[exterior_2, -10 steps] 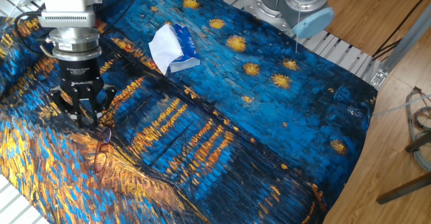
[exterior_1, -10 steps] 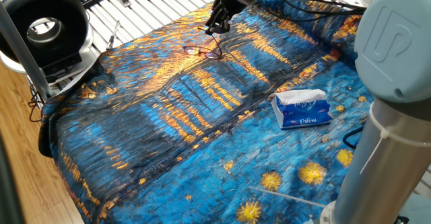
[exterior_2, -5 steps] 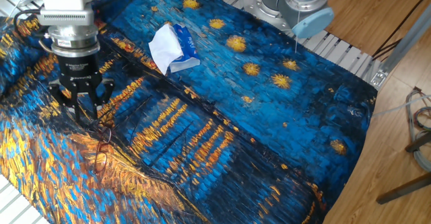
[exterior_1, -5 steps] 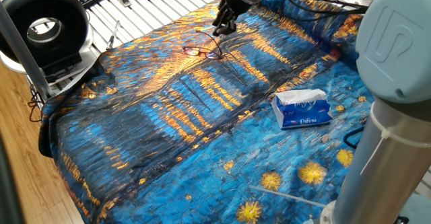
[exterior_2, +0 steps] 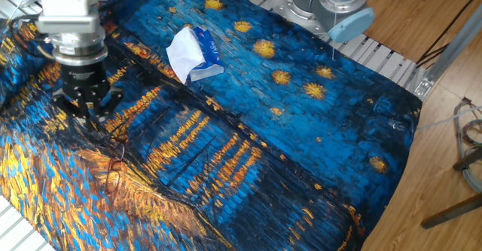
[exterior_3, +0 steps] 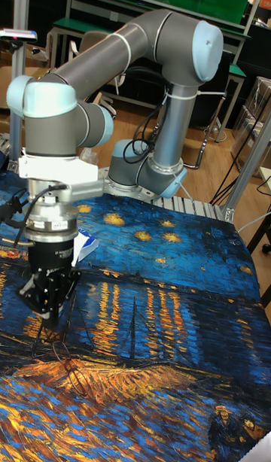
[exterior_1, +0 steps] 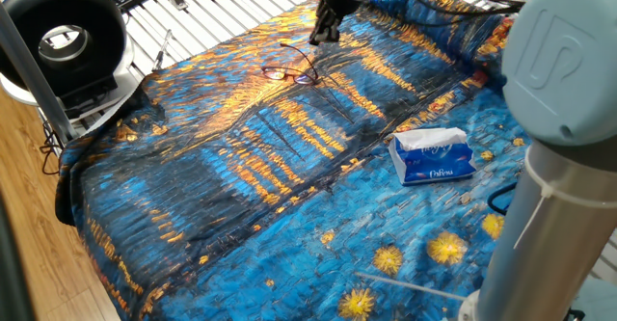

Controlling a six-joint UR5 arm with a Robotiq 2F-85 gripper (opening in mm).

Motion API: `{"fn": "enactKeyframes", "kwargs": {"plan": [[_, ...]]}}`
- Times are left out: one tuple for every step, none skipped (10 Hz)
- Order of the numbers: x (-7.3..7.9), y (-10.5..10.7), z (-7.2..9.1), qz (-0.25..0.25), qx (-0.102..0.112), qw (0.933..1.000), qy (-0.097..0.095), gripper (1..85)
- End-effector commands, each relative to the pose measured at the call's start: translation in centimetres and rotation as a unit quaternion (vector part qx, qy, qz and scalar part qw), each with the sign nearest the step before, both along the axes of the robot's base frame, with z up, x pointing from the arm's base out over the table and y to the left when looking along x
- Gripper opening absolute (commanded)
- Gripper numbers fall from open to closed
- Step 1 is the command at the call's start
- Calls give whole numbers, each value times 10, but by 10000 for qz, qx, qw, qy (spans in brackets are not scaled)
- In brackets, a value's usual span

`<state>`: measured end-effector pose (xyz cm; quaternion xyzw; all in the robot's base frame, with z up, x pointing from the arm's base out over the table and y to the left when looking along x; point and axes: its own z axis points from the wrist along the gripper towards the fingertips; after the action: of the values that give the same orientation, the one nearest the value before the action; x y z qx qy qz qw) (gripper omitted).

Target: Unfold the leg of the glasses (with one hand)

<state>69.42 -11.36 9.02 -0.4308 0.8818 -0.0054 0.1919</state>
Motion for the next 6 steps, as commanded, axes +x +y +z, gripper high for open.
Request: {"fn": "enactKeyframes", "kwargs": {"plan": [[25, 13, 8, -178, -85, 9997, 135, 70], [31, 13, 10, -226, -205, 9994, 170, 10], [34, 18, 12, -271, -196, 9992, 222, 10], [39, 22, 13, -298, -240, 9990, 247, 10], [46, 29, 16, -348, -323, 9985, 280, 10], [49, 33, 20, -412, -371, 9980, 315, 10]]}}
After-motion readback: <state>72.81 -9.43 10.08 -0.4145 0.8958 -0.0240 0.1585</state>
